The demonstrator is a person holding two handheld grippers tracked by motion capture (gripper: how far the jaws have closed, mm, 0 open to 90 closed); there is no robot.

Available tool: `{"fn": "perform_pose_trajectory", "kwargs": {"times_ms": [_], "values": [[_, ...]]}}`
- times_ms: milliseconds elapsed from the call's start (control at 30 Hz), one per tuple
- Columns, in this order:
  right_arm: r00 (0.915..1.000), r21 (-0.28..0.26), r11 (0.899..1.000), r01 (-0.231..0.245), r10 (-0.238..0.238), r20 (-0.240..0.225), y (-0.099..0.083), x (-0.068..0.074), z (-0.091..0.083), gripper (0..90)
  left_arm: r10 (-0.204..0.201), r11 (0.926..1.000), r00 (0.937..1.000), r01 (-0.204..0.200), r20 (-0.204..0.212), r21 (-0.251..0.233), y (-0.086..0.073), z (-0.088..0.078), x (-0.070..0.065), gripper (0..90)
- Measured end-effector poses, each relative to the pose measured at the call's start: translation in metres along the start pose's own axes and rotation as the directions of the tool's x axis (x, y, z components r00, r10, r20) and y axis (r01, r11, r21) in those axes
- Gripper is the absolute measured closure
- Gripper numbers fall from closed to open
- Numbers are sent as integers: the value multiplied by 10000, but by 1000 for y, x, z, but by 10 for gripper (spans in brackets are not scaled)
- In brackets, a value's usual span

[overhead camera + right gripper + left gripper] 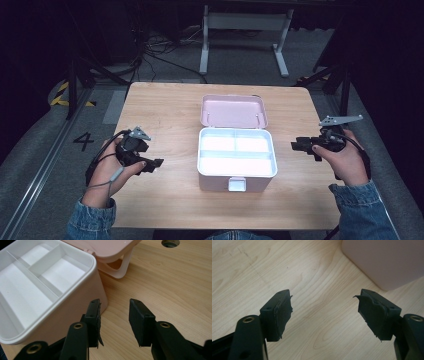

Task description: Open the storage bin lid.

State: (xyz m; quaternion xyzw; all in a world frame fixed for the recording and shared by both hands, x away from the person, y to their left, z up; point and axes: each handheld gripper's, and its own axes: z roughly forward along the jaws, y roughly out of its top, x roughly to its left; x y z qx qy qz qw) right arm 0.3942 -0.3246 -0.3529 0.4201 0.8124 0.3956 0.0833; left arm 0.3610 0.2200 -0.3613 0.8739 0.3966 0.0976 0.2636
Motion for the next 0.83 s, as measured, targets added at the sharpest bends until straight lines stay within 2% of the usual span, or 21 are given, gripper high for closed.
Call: {"fn": "perform_pose_trajectory", "kwargs": {"times_ms": [167,233,267,467,500,567,633,833], "values": [[9997,427,9990,-131,123,205,-6,-6,4,618,-151,9991,9998,157,-147,394,-3,5,1,264],[9996,586,9982,-159,145,249,-7,-7,5,614,-164,9975,9996,179,-217,688,-5,8,3,257],[9995,665,9976,-211,196,244,-8,-8,6,613,-174,9951,9996,195,-226,967,-6,10,4,251],[9990,1228,9921,-263,216,397,-13,-11,12,595,-103,9885,9994,152,-332,1506,-9,18,8,243],[9987,1473,9887,-270,203,474,-14,-12,15,589,-227,9853,9991,285,-364,1684,-11,20,9,243],[9986,1524,9879,-275,203,484,-15,-12,15,587,-226,9836,9987,303,-447,1776,-12,21,10,243],[9985,1612,9865,-278,197,516,-15,-13,17,582,-234,9780,9987,324,-459,2059,-13,22,11,241],[9986,1576,9870,-320,248,472,-16,-13,16,566,-278,9814,9994,307,-183,1894,-13,22,11,233]]}}
